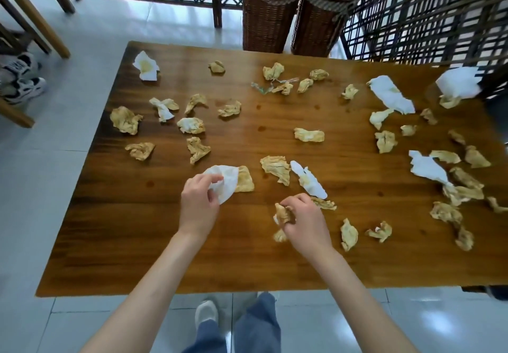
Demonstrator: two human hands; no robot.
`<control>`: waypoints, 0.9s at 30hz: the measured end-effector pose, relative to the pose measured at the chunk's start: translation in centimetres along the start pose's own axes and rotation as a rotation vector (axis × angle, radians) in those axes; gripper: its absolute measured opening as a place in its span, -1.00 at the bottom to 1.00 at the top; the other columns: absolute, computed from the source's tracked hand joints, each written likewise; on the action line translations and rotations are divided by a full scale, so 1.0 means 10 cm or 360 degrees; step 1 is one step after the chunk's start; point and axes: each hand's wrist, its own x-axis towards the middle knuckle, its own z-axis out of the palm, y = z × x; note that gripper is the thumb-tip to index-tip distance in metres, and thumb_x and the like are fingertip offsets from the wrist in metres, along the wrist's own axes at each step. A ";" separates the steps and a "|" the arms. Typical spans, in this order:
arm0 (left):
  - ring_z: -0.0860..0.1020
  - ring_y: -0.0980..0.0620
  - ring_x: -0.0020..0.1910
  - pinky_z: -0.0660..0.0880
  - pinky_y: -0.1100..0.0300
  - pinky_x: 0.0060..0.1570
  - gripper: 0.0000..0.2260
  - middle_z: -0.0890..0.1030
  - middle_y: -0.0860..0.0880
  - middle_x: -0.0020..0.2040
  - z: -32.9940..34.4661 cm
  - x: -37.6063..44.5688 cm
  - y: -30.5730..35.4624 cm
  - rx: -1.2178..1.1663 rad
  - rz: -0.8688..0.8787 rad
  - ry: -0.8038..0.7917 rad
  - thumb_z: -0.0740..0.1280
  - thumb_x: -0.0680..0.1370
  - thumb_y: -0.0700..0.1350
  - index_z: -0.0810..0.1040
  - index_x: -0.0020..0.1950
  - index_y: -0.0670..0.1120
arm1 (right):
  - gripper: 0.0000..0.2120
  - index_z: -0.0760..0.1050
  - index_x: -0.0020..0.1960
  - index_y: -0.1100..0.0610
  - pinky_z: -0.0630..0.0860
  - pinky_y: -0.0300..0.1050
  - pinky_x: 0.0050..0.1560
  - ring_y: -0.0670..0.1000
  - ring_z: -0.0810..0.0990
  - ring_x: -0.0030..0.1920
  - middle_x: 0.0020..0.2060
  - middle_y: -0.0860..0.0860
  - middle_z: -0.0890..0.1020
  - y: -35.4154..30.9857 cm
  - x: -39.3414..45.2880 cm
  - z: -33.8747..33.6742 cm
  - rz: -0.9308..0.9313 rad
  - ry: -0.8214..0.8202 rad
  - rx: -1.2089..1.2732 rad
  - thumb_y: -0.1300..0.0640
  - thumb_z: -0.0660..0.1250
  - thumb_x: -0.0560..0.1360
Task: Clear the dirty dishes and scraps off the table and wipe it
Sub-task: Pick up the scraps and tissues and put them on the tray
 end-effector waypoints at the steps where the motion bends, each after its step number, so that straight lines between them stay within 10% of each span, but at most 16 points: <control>1: 0.53 -0.01 0.06 0.47 0.20 0.04 -0.69 0.62 -0.07 0.04 0.09 0.05 0.07 -0.0004 0.0027 -0.0036 0.27 0.45 -0.44 0.62 0.06 -0.14 | -0.76 0.57 0.06 0.06 0.31 -0.43 -0.24 -0.14 0.46 -0.11 -0.06 -0.13 0.50 0.08 0.05 -0.07 0.0016 0.0023 0.0002 0.26 0.38 0.42; 12: 0.38 -0.03 0.24 0.42 0.16 0.14 -0.60 0.51 -0.04 0.22 0.71 0.34 0.31 0.0390 -0.0121 -0.0343 0.40 0.39 -0.27 0.55 0.20 -0.01 | -0.68 0.49 0.18 0.00 0.43 -0.20 0.10 -0.03 0.37 0.18 0.15 -0.05 0.48 0.74 0.46 -0.30 0.0016 -0.0156 -0.0259 0.08 0.39 0.43; 20: 0.01 -0.13 0.51 0.10 -0.10 0.41 -0.42 0.13 -0.10 0.53 0.93 0.39 0.19 0.0701 -0.0340 -0.0623 0.33 0.50 0.05 0.21 0.49 0.13 | 0.19 -0.32 0.41 -0.31 -0.10 0.21 0.41 0.07 -0.31 0.48 0.47 -0.12 -0.27 0.94 0.53 -0.07 -0.0034 -0.0533 -0.0268 -0.23 0.53 0.15; 27: 0.23 -0.14 0.45 0.31 0.00 0.32 -0.56 0.37 -0.16 0.41 0.99 0.30 0.26 0.0456 -0.0259 -0.0382 0.32 0.52 -0.29 0.42 0.39 -0.05 | -0.21 0.08 0.49 -0.01 0.24 0.05 0.35 0.13 0.11 0.46 0.48 0.08 0.14 0.98 0.56 0.02 -0.0225 -0.0356 -0.0450 -0.14 0.39 0.40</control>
